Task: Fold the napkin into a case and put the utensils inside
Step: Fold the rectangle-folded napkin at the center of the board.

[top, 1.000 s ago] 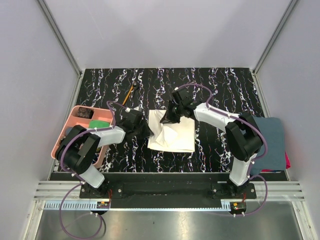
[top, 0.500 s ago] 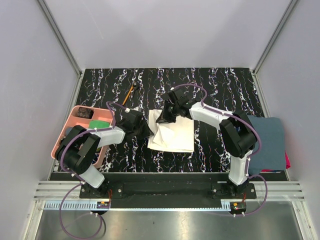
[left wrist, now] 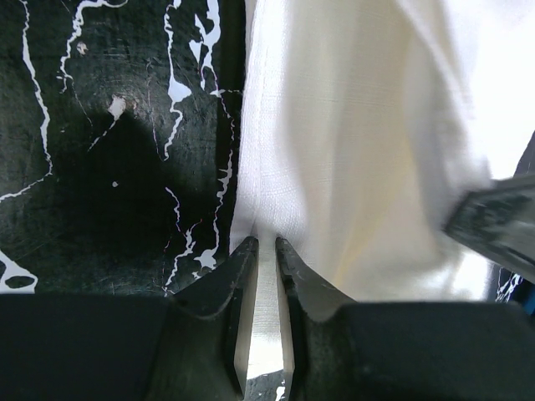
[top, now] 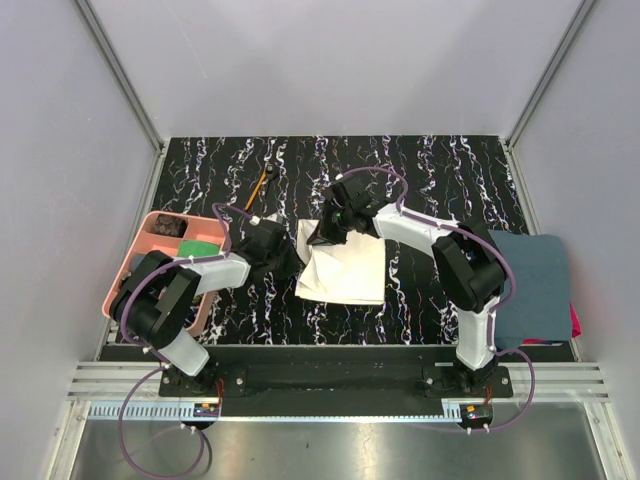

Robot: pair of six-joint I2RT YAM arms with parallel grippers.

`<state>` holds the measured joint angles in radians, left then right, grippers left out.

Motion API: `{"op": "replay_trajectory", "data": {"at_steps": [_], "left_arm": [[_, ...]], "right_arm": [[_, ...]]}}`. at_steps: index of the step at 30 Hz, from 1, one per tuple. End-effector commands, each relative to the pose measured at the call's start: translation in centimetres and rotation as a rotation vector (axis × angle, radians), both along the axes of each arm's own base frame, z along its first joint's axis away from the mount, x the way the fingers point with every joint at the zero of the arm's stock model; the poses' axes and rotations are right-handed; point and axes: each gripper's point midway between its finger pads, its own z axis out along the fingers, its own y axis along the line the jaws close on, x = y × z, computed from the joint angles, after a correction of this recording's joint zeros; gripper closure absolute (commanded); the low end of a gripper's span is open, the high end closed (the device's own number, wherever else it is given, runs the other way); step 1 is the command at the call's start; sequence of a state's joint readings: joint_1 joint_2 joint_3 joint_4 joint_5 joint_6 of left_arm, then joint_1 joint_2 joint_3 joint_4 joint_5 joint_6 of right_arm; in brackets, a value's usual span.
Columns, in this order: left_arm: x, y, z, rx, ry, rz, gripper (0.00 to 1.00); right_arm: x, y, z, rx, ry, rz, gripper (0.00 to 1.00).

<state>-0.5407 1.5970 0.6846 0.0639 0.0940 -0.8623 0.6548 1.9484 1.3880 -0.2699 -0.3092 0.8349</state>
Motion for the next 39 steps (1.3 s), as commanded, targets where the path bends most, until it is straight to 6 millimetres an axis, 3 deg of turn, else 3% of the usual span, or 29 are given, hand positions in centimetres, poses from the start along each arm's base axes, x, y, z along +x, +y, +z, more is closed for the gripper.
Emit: {"op": "replay_trajectory", "data": {"at_steps": [1, 7, 10, 11, 17, 18, 22, 26, 31, 32, 33, 39], "left_arm": [[-2.2, 1.9, -2.5, 0.085, 0.080, 0.004, 0.79], [-2.2, 2.0, -1.8, 0.079, 0.055, 0.005, 0.78], [-2.2, 2.8, -1.1, 0.102, 0.027, 0.015, 0.74], [-1.9, 3.1, 0.0, 0.100, -0.002, 0.024, 0.73], [-2.1, 5.2, 3.0, 0.092, -0.061, 0.064, 0.59], [-1.9, 5.5, 3.9, 0.078, -0.083, 0.071, 0.58], [0.4, 5.5, 7.0, -0.004, -0.144, 0.088, 0.49], [4.1, 4.2, 9.5, -0.059, -0.176, 0.037, 0.40], [7.8, 2.6, 9.5, -0.092, -0.121, -0.001, 0.36], [8.2, 2.6, 8.2, -0.099, -0.081, 0.003, 0.36], [8.8, 2.5, 8.3, -0.113, -0.076, 0.007, 0.36], [9.6, 1.7, 6.5, -0.168, -0.009, 0.040, 0.36]], "right_arm": [[0.7, 1.8, 0.9, 0.042, -0.026, 0.027, 1.00], [0.6, 2.4, -0.1, 0.049, -0.003, 0.064, 0.98], [-0.1, 2.8, -0.1, 0.068, 0.012, 0.111, 0.85], [-0.1, 2.9, 0.2, 0.075, -0.001, 0.137, 0.77], [-1.4, 1.9, 2.9, 0.067, -0.054, 0.224, 0.62], [-1.8, 1.4, 3.1, 0.059, -0.050, 0.233, 0.55], [-2.2, -0.2, 4.6, 0.048, -0.090, 0.251, 0.41], [-2.2, -2.6, 2.9, 0.005, -0.084, 0.253, 0.35], [-2.7, -3.7, 1.7, 0.002, -0.059, 0.269, 0.34], [-2.7, -3.8, 1.5, -0.005, -0.060, 0.270, 0.34], [-2.6, -4.0, 1.4, -0.013, -0.063, 0.262, 0.34], [-2.8, -5.1, -0.1, -0.026, -0.056, 0.227, 0.35]]}}
